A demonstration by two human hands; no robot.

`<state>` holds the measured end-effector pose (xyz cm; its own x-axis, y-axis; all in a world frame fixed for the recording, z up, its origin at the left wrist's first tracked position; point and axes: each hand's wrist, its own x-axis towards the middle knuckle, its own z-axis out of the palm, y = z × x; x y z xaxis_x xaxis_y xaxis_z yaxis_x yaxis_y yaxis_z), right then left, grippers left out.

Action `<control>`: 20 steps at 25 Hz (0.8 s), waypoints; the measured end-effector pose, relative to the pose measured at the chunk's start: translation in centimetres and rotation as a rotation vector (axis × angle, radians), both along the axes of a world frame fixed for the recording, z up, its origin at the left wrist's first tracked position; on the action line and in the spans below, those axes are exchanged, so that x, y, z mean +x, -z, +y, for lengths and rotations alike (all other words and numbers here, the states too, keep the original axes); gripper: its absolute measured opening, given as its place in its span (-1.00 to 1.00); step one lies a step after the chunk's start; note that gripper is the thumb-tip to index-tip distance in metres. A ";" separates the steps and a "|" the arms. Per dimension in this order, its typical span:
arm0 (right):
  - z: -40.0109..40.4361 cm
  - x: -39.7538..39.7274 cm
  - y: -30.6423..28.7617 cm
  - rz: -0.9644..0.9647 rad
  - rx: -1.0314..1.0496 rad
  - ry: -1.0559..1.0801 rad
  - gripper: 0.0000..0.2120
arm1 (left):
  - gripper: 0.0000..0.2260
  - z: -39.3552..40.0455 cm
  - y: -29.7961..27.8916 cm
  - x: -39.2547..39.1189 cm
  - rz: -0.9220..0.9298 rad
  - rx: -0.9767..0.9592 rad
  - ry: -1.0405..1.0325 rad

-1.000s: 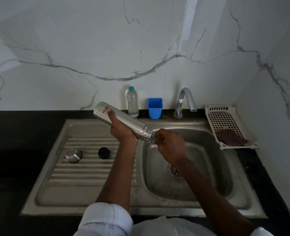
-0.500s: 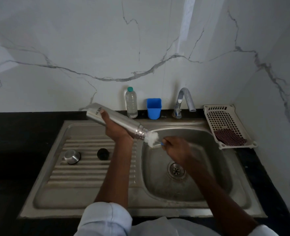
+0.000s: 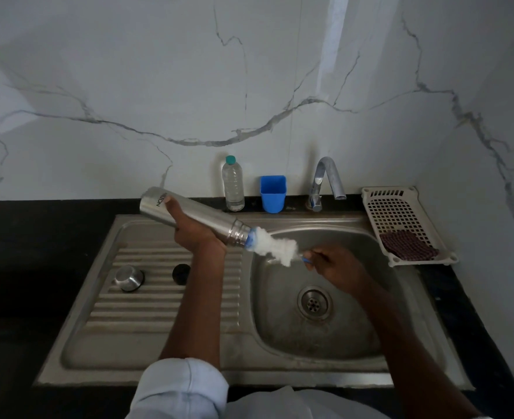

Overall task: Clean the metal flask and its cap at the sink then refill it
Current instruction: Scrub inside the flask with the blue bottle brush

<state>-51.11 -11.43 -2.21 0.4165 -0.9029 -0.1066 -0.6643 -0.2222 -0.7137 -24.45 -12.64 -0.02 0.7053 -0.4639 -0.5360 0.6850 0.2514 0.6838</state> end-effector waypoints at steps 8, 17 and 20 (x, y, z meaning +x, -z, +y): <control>1.5 2.9 1.1 0.010 -0.321 0.159 -0.90 | -0.37 -0.2 -1.5 -0.7 0.016 0.178 -0.100; 1.5 5.2 -0.9 -0.020 -0.413 0.046 -0.76 | -0.31 -0.2 -1.5 -2.6 0.014 0.189 0.002; 2.7 6.6 -0.1 -0.015 -0.522 0.123 -0.80 | -0.37 0.2 -0.9 -4.0 0.012 0.170 0.065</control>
<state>-44.47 -8.73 -2.11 0.3019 -0.8768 0.3744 -0.6988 -0.4706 -0.5387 -28.47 -12.48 0.84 0.6700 -0.4099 -0.6189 0.7044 0.0878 0.7044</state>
